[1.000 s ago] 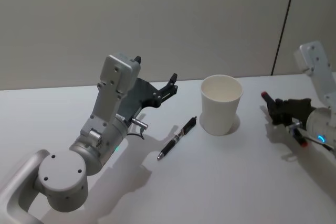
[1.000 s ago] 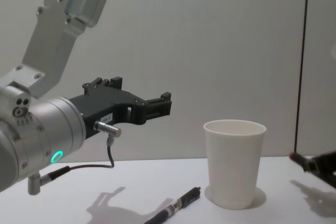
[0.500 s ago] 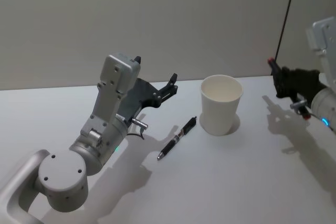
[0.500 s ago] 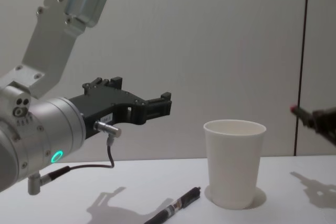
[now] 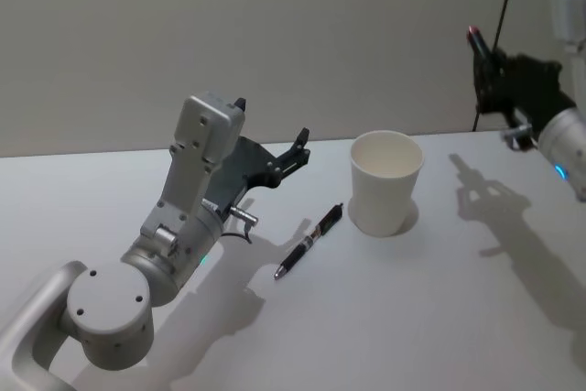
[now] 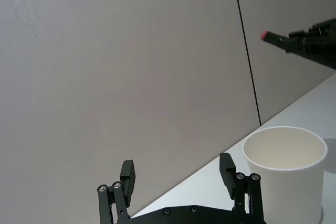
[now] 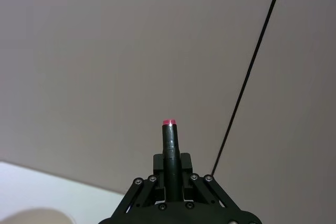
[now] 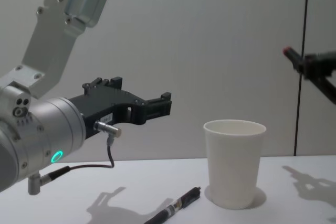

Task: Place the pen into the pen holder.

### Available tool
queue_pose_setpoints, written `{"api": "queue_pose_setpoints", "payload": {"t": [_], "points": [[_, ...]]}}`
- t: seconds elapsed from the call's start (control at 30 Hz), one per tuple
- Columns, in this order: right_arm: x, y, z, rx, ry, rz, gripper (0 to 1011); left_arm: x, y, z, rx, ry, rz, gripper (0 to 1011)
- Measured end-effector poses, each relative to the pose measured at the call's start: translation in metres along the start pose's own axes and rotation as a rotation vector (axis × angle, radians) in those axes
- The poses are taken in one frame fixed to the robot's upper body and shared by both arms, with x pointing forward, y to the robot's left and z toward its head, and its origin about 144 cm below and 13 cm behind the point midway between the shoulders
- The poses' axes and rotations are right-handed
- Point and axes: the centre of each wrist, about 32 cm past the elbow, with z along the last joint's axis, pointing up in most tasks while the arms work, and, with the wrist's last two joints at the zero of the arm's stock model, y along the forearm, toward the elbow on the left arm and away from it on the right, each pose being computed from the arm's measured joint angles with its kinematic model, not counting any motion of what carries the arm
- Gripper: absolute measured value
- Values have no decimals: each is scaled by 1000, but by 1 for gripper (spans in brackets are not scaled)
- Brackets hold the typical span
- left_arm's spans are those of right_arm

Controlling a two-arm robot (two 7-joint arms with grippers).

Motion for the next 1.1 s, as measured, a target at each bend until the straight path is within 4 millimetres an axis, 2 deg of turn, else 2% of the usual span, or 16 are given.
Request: {"api": "queue_pose_setpoints", "payload": {"t": [0.3, 0.63, 0.83, 1.1], "points": [[-16, 15, 19, 152, 31, 5, 169, 0, 0, 0, 0, 0, 0, 1001], [-56, 50, 42, 309, 117, 64, 169, 0, 0, 0, 0, 0, 0, 1001], [-79, 68, 46, 338, 149, 101, 169, 0, 0, 0, 0, 0, 0, 1001], [-94, 78, 42, 334, 159, 124, 169, 0, 0, 0, 0, 0, 0, 1001]]}}
